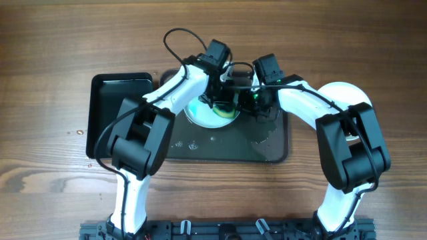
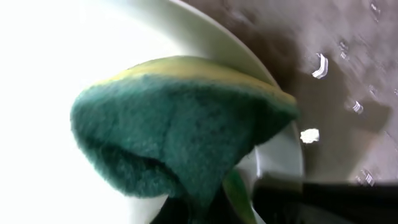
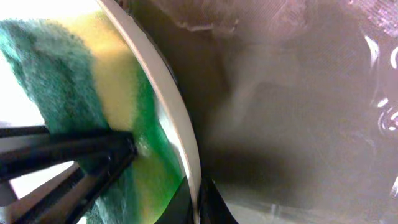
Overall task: Clean dirty plates on tray and stack at the side
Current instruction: 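Scrub the last plate with the sponge while right gripper holds its rim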
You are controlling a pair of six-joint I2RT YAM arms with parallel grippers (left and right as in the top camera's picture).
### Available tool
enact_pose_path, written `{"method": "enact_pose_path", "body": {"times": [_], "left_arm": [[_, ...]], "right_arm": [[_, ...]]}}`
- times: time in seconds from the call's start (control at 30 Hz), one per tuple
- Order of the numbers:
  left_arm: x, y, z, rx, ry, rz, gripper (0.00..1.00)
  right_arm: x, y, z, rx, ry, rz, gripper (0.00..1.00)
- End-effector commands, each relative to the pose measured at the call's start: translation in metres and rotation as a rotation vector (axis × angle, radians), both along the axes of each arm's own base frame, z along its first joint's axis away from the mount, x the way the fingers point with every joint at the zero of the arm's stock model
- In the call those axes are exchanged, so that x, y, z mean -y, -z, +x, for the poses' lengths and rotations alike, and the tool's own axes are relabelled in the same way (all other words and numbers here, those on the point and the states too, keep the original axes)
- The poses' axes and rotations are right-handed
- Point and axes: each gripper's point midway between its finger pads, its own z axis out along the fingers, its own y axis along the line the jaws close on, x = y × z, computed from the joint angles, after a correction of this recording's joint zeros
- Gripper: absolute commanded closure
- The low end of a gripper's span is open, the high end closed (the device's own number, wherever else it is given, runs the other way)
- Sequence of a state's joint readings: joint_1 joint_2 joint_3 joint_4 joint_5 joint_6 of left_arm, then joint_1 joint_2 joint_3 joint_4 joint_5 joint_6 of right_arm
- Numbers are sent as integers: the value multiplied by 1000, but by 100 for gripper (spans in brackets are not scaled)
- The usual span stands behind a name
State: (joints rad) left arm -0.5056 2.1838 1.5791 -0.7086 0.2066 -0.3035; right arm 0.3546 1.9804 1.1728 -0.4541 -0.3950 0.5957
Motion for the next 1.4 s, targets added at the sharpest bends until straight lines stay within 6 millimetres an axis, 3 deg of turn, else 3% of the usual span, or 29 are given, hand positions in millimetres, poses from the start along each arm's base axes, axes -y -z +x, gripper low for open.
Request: {"method": "enact_pose_path", "body": {"times": [0.0, 0.07, 0.13, 0.2, 0.3, 0.33, 0.4, 0.5, 0.63, 0.73, 0.83, 0.87, 0.97, 1.13, 1.23, 1.3, 1.37], "left_arm": [[-126, 7, 37, 219, -427, 573, 96], [-146, 3, 24, 199, -470, 669, 96], [-149, 4, 15, 159, -453, 688, 96], [-138, 12, 2, 74, -413, 634, 96], [-89, 27, -28, -138, -207, 384, 96], [-60, 27, -43, -219, -66, 226, 96], [-2, 5, -78, -338, 221, -147, 96], [26, -19, -93, -365, 352, -377, 96], [32, -19, -77, -291, 357, -405, 96], [16, 1, -37, -191, 173, -238, 96], [-24, 19, 1, -81, -91, 6, 96], [-47, 22, 16, -21, -214, 122, 96], [-81, 17, 34, 67, -411, 269, 96], [-126, -10, 29, 108, -473, 523, 96], [-146, -14, 6, 41, -445, 645, 96], [-145, -13, -13, -34, -392, 669, 96], [-127, -8, -26, -106, -274, 606, 96]], "right_arm": [[15, 38, -31, -112, -17, -86, 96], [15, 39, -31, -113, -16, -87, 96], [15, 39, -31, -113, -16, -87, 96], [15, 39, -31, -113, -16, -87, 96], [16, 39, -31, -112, -15, -89, 96], [16, 39, -31, -112, -15, -89, 96], [16, 39, -31, -113, -13, -89, 96], [15, 39, -31, -113, -13, -89, 96], [15, 39, -31, -112, -13, -89, 96], [15, 39, -31, -112, -13, -89, 96], [15, 39, -31, -112, -14, -89, 96], [15, 39, -31, -112, -15, -89, 96], [15, 39, -30, -109, -15, -88, 96], [15, 39, -30, -108, -16, -89, 96], [15, 39, -30, -107, -16, -88, 96], [15, 39, -29, -105, -16, -87, 96], [15, 39, -29, -104, -15, -87, 96]]}}
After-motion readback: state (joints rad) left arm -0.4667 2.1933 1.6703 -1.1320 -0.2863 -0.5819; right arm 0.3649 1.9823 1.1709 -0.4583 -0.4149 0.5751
